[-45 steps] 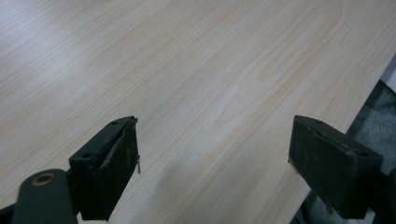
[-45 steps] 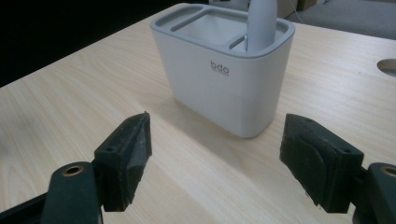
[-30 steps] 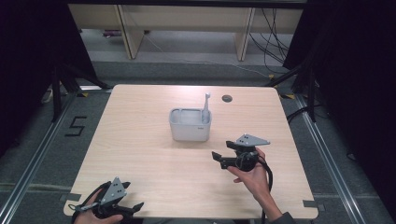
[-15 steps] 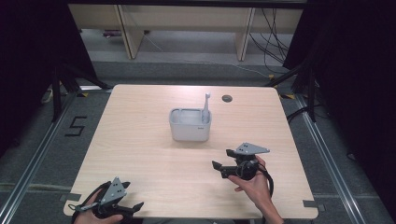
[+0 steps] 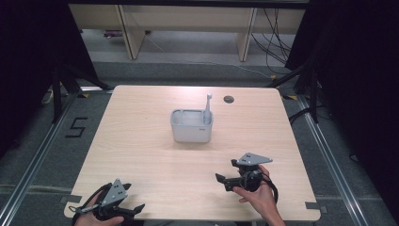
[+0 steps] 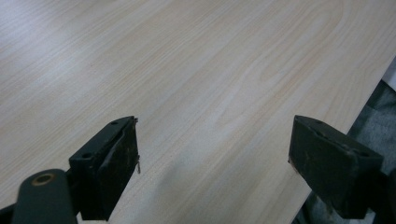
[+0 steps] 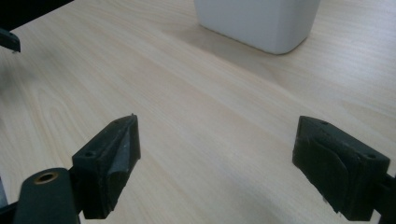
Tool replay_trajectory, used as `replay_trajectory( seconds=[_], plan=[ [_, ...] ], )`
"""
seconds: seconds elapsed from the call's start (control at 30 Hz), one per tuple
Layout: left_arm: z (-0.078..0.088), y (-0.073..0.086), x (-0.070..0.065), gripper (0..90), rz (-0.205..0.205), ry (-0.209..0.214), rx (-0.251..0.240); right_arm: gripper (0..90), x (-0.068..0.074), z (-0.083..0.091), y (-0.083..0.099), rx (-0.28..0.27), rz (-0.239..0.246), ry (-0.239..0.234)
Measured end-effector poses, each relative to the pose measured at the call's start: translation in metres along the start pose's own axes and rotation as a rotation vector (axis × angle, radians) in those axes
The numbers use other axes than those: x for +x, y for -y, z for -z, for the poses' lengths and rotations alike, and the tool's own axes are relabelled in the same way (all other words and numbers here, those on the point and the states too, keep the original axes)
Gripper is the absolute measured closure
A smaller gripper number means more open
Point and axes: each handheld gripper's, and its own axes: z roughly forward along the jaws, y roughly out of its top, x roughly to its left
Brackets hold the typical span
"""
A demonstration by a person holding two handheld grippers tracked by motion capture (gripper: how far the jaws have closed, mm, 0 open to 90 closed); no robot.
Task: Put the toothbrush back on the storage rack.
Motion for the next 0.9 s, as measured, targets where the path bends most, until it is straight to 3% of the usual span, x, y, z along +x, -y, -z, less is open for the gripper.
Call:
replay_trajectory(
  seconds=[0.07, 0.13, 0.17, 0.2, 0.43, 0.47, 0.5, 0.53, 0.57, 0.6, 0.73, 0.9],
  plan=[
    [0.0, 0.0, 0.0, 15.5, 0.002, 0.001, 0.0, 15.7, 0.0, -0.001, 0.001, -0.008, 0.011, -0.005],
    [0.0, 0.0, 0.0, 15.5, 0.001, 0.0, 0.0, 15.7, 0.0, 0.001, 0.004, 0.0, 0.053, 0.002],
    [0.0, 0.0, 0.0, 15.5, -0.001, 0.0, 0.001, 15.7, 0.004, 0.002, 0.006, 0.01, 0.02, 0.007],
    [0.0, 0.0, 0.0, 15.5, 0.003, 0.001, 0.0, 15.8, 0.002, 0.003, 0.006, 0.012, 0.047, 0.006],
    [0.0, 0.0, 0.0, 15.5, 0.003, 0.0, 0.0, 15.8, 0.008, 0.005, 0.012, 0.044, 0.032, 0.002],
    [0.0, 0.0, 0.0, 15.5, 0.002, 0.0, 0.0, 15.8, 0.005, 0.005, 0.013, 0.029, 0.077, 0.014],
    [0.0, 0.0, 0.0, 15.5, 0.0, -0.001, 0.0, 15.8, 0.009, 0.006, 0.014, 0.05, 0.043, 0.007],
    [0.0, 0.0, 0.0, 15.5, -0.001, -0.001, 0.001, 15.8, 0.007, 0.007, 0.014, 0.044, 0.076, 0.023],
    [0.0, 0.0, 0.0, 15.5, -0.001, 0.0, 0.001, 15.8, 0.008, 0.007, 0.015, 0.052, 0.066, 0.016],
    [0.0, 0.0, 0.0, 15.5, 0.002, 0.0, 0.001, 15.8, 0.008, 0.007, 0.017, 0.057, 0.096, 0.024],
    [0.0, 0.0, -0.001, 15.5, 0.002, 0.001, 0.001, 15.8, 0.012, 0.009, 0.02, 0.088, 0.073, 0.023],
    [0.0, 0.0, 0.0, 15.5, -0.002, 0.0, 0.0, 15.8, 0.011, 0.009, 0.023, 0.094, 0.11, 0.032]
  ],
)
